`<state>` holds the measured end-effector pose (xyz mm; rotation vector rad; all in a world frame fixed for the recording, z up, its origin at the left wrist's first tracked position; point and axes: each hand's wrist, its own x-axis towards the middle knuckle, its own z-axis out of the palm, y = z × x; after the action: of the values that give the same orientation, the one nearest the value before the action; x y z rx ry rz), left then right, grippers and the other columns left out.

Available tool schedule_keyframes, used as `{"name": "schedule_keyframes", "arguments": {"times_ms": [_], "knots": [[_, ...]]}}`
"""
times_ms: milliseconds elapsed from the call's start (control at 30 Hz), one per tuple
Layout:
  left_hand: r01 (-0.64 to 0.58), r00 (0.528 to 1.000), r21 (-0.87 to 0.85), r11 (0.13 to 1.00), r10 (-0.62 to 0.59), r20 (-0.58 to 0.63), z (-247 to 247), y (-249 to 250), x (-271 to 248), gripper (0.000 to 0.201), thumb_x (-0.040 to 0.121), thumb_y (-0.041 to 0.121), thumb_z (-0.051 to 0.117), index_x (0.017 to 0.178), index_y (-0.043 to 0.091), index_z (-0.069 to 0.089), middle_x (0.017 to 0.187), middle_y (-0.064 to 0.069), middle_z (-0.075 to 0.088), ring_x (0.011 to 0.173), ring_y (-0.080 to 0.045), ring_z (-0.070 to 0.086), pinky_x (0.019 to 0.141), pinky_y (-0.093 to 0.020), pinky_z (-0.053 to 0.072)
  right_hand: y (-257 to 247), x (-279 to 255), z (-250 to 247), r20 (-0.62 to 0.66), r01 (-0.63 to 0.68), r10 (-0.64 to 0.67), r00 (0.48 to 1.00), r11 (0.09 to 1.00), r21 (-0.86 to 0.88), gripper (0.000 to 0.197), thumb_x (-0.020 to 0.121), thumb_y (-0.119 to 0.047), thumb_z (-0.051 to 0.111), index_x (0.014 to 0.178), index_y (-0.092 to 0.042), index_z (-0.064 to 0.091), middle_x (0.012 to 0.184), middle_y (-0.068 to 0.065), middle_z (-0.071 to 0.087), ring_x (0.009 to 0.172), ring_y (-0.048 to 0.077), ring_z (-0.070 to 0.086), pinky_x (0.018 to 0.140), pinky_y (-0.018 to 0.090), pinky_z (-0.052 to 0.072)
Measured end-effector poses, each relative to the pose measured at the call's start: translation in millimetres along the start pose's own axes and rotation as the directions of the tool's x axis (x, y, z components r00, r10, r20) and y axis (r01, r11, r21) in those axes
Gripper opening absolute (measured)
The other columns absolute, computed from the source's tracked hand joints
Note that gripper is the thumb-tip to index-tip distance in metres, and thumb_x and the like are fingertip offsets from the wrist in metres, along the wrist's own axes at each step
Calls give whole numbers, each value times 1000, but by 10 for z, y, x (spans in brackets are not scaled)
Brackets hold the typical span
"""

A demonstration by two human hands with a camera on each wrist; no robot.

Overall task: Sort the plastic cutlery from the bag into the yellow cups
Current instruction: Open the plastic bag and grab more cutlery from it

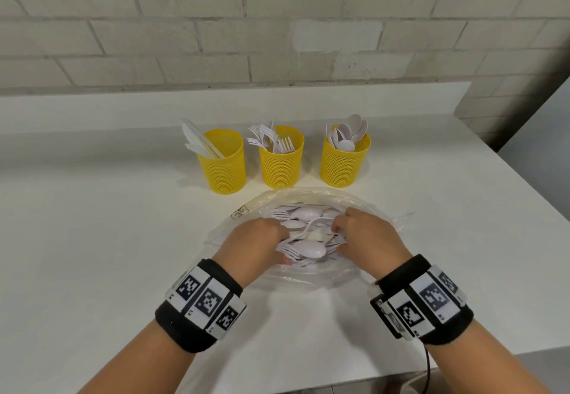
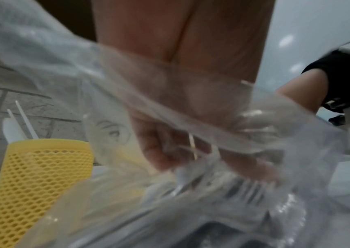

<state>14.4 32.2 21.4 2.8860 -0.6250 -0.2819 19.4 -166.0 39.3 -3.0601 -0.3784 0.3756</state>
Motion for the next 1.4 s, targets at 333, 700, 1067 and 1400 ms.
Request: {"name": "schedule_keyframes", "arguments": {"times_ms": [333,700,1067,1400], "knots": [[-20,998,-70,997,24,54,186,-3,-32,64,82,30,69,137,17,40,132,-3,41,119,-20,47,92,-32,44,51,-63,-39,50,-31,27,998,996,80,49,84,-29,65,130,-24,50,127,5,51,118,22,50,92,30,44],[-66,990,-198,978,88,106,171,-138,12,63,85,31,68,140,17,43,137,-4,41,125,-22,45,104,-33,37,37,-85,12,56,1,-6,998,997,76,60,85,-28,63,139,-21,39,133,6,48,124,23,46,98,29,40],[-153,985,-105,983,159,59,306,-87,26,72,80,35,71,142,16,39,131,-5,42,123,-21,40,102,-26,34,15,-80,55,40,22,-24,999,999,46,58,88,-25,57,141,-18,35,140,6,42,129,22,42,102,28,37],[-130,985,-50,990,135,104,298,13,112,76,85,36,66,146,11,27,147,-7,33,134,-24,34,111,-31,28,46,-91,59,-18,-1,4,1000,985,171,79,82,-19,67,147,-20,23,141,9,41,127,25,45,102,30,39]]}}
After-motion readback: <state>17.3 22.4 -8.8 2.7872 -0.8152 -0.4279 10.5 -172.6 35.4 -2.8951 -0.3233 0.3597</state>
